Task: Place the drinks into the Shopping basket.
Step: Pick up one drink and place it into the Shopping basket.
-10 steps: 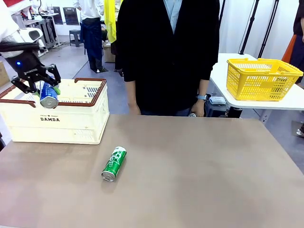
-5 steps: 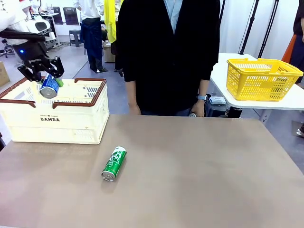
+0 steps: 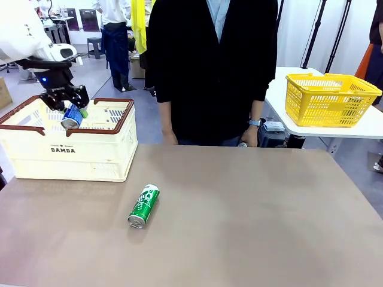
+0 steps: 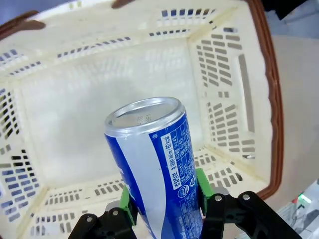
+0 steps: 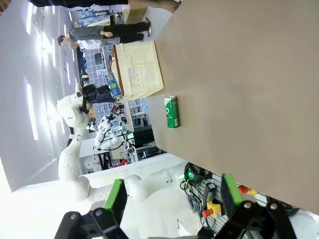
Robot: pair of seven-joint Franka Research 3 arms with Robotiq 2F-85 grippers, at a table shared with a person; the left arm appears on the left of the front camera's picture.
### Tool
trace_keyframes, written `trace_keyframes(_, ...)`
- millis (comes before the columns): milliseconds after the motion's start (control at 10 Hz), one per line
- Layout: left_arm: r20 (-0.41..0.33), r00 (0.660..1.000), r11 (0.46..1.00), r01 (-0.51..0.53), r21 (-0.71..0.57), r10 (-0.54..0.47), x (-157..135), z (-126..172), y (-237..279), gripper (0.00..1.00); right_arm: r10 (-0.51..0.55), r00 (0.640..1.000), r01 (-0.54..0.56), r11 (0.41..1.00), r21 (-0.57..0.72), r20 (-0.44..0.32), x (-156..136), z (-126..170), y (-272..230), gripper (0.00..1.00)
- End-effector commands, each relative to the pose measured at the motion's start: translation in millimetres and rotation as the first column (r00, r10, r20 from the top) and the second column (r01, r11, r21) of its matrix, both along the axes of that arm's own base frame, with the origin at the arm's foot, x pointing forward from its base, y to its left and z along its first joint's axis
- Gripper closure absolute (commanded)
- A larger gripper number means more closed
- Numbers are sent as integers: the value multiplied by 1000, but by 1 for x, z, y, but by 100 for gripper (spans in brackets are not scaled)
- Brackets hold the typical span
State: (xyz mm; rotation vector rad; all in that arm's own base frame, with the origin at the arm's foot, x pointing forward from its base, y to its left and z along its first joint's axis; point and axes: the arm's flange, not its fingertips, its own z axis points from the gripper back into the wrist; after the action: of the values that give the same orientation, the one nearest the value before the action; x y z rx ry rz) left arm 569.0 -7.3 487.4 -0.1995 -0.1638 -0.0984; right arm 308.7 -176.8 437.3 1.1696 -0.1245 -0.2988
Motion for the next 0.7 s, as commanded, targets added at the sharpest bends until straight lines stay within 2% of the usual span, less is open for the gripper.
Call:
trace_keyframes(0, 0, 1000, 1000, 23, 14, -23, 14, -15, 1, 100, 6, 1000, -6, 1000, -1, -12, -1, 4, -1, 0)
trace_keyframes(100, 16, 1000, 999, -1, 42, 0, 24, -27, 1, 100, 6, 1000, -6, 1000, -1, -12, -1, 4, -1, 0)
trace_keyframes(400, -43, 998, 998, 44, 42, -43, 50, -58, 1, 100, 6, 1000, -6, 1000, -1, -12, -1, 4, -1, 0)
trace_keyframes(600, -92, 995, 997, 40, 69, -33, 63, -77, -4, 100, 6, 1000, -6, 1000, -1, -12, -1, 4, -1, 0)
